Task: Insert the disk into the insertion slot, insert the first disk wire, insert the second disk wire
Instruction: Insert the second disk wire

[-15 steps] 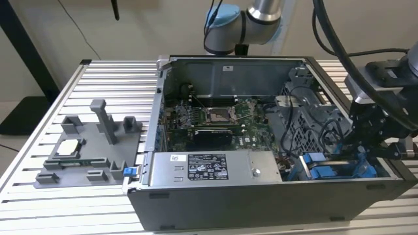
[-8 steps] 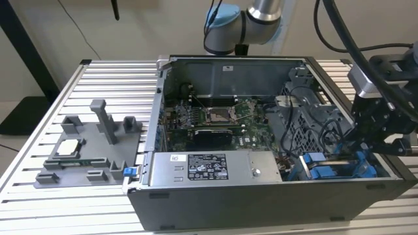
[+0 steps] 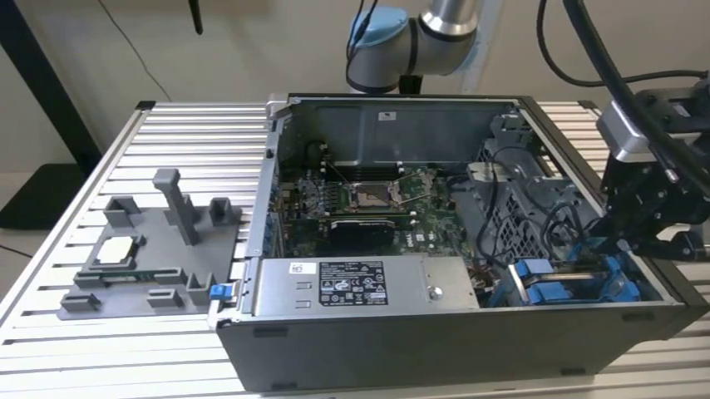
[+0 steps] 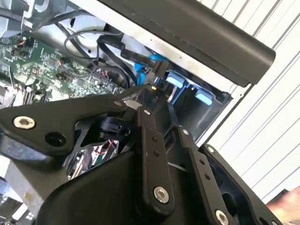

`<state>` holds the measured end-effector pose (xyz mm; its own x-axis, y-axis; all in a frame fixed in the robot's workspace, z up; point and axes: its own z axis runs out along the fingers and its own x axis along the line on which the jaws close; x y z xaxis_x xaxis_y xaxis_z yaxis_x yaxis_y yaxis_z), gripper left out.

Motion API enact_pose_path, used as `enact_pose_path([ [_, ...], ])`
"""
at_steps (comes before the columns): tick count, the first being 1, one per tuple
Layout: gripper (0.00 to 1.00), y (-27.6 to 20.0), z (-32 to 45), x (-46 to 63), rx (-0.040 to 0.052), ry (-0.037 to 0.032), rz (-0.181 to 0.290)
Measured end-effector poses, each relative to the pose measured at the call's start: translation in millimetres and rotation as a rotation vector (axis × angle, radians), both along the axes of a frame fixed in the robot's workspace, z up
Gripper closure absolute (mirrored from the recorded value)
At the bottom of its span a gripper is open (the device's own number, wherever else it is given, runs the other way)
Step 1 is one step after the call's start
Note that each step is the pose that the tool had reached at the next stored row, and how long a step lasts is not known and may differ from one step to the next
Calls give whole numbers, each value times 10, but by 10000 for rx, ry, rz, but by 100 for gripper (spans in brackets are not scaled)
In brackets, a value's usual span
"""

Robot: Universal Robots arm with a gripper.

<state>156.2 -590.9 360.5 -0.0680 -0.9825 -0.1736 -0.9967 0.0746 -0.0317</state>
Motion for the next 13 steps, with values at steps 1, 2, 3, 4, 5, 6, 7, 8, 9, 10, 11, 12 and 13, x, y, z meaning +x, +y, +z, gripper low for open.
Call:
enact_pose_path([
  [1,0,4,-1,22,1,0,0],
  [2,0,8,-1,46,2,0,0],
  [3,0,11,-1,66,1,1,1],
  [4,0,13,-1,87,2,2,1],
  [5,0,16,-1,110,1,6,1],
  [6,0,18,-1,159,3,62,1],
  [7,0,18,-1,185,0,154,1],
  [8,0,19,-1,209,0,233,0],
  [9,0,19,-1,235,0,309,0],
  [10,0,19,-1,261,0,380,1],
  [11,0,19,-1,288,-1,458,1],
  [12,0,19,-1,311,-1,550,0],
  [13,0,20,-1,332,-2,636,0],
])
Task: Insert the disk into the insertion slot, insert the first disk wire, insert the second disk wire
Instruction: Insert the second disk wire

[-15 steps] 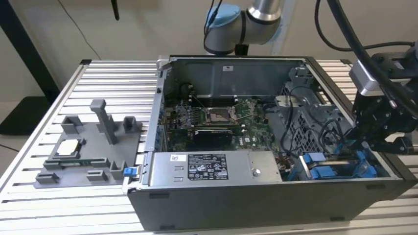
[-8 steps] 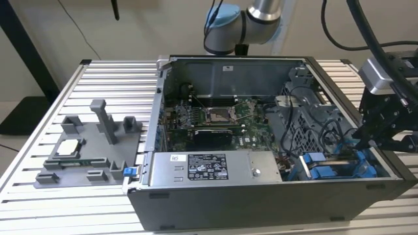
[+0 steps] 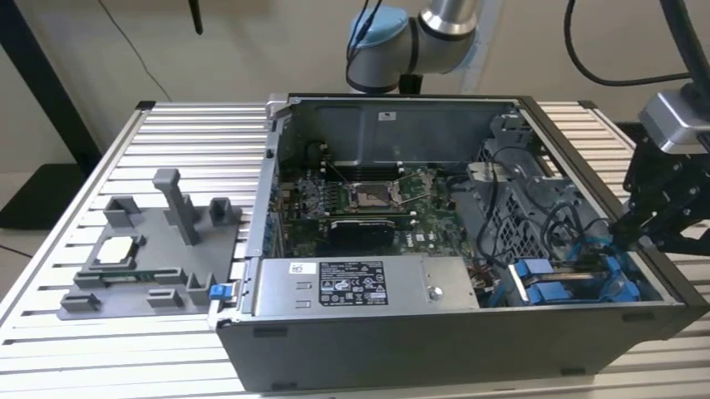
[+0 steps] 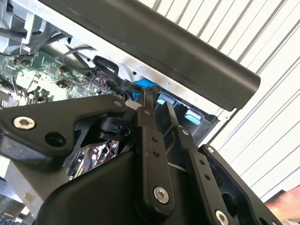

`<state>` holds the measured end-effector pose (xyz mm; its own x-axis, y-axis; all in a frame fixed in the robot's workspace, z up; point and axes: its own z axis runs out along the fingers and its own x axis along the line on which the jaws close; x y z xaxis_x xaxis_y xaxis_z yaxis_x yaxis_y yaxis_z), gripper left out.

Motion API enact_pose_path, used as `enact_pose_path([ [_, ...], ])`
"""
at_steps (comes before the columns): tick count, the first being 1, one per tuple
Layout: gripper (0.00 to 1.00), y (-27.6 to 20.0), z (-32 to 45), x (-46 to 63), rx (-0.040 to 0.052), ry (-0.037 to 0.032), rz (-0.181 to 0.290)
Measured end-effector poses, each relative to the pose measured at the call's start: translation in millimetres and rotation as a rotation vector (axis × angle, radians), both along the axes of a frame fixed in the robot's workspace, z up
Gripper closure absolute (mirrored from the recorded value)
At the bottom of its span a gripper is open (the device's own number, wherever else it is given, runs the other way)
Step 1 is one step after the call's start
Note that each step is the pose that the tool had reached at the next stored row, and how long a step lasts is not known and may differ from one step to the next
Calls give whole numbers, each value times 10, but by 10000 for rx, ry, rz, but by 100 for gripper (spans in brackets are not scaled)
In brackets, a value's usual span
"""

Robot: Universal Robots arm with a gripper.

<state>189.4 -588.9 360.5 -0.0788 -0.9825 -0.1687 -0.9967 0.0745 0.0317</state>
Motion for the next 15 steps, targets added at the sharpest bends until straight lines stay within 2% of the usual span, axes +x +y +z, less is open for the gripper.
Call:
enact_pose_path([
  [5,0,4,1,89,0,432,4],
  [9,0,4,1,173,0,619,18],
  [12,0,5,0,183,-1,677,17],
  [15,0,4,-9,184,6,787,18],
])
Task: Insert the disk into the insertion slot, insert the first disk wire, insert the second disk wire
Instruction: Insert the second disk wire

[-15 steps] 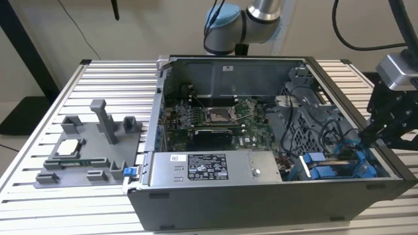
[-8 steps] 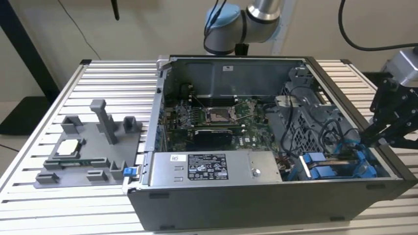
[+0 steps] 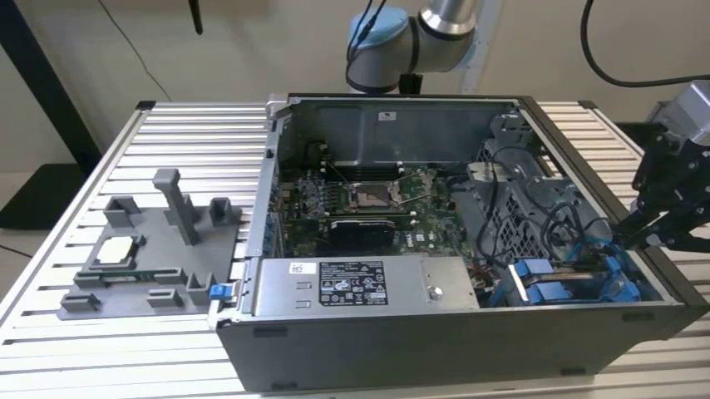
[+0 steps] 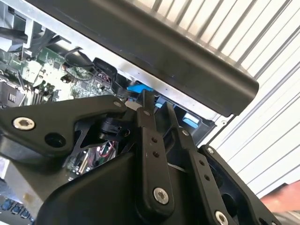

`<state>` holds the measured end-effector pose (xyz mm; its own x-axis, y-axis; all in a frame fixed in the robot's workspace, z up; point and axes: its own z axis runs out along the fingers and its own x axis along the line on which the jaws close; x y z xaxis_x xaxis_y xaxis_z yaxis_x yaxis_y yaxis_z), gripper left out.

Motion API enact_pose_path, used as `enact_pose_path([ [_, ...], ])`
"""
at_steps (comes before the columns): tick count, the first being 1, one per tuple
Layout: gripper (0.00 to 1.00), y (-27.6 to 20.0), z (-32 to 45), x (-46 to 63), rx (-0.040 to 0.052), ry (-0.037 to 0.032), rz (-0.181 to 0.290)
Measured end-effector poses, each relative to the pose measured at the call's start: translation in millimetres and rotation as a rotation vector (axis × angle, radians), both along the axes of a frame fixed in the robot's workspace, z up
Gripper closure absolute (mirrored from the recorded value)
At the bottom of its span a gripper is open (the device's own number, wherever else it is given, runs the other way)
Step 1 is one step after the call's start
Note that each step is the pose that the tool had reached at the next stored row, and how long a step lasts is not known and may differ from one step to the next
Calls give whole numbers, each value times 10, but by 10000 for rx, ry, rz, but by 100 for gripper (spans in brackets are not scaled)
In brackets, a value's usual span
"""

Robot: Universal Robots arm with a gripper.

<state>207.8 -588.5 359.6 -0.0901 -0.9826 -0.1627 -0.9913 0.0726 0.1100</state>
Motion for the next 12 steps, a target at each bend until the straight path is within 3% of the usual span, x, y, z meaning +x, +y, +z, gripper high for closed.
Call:
enact_pose_path([
  [5,0,0,-20,0,98,84,1],
  [10,0,0,-33,-3,379,98,-12],
  [11,100,0,-37,-5,428,99,-15],
  [12,100,0,-40,-5,460,100,-16],
])
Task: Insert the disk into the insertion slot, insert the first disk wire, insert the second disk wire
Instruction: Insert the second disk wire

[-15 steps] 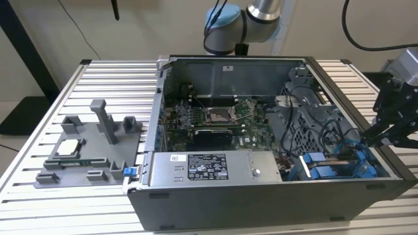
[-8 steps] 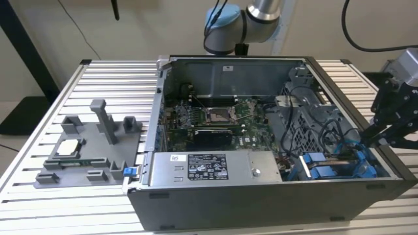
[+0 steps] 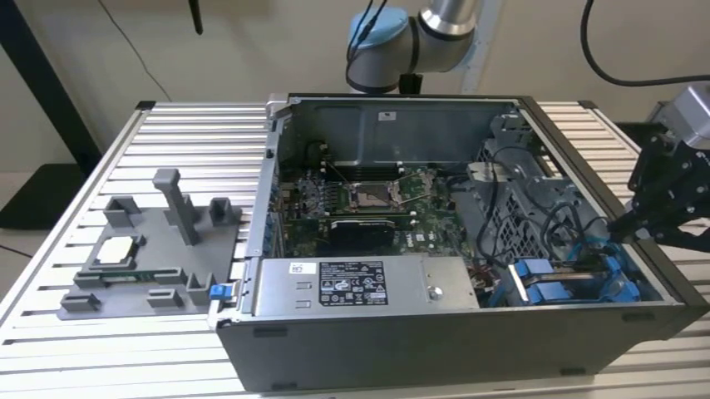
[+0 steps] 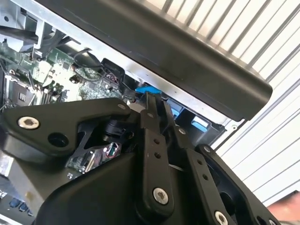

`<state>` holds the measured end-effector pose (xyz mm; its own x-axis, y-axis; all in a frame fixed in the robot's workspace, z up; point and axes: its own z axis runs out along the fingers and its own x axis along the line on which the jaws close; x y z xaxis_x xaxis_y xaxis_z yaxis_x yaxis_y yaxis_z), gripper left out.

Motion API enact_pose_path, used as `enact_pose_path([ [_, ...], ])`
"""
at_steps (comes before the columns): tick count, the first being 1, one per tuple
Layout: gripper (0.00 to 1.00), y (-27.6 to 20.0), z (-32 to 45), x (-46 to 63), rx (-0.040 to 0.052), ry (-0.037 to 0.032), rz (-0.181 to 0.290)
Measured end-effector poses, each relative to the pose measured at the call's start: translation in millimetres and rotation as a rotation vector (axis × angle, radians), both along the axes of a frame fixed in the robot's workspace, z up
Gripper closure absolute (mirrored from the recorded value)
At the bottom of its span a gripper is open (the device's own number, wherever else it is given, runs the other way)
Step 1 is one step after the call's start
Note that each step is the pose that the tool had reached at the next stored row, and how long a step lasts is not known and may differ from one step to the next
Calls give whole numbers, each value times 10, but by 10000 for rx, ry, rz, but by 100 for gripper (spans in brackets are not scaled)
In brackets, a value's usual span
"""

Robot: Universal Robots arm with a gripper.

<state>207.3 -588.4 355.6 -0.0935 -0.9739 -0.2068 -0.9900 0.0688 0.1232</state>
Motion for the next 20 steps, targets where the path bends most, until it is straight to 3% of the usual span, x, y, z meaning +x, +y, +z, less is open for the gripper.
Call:
enact_pose_path([
  [6,100,0,-2,-5,150,0,0],
  [12,100,0,96,-39,168,1,-1],
  [20,100,16,219,-221,168,-22,-1],
])
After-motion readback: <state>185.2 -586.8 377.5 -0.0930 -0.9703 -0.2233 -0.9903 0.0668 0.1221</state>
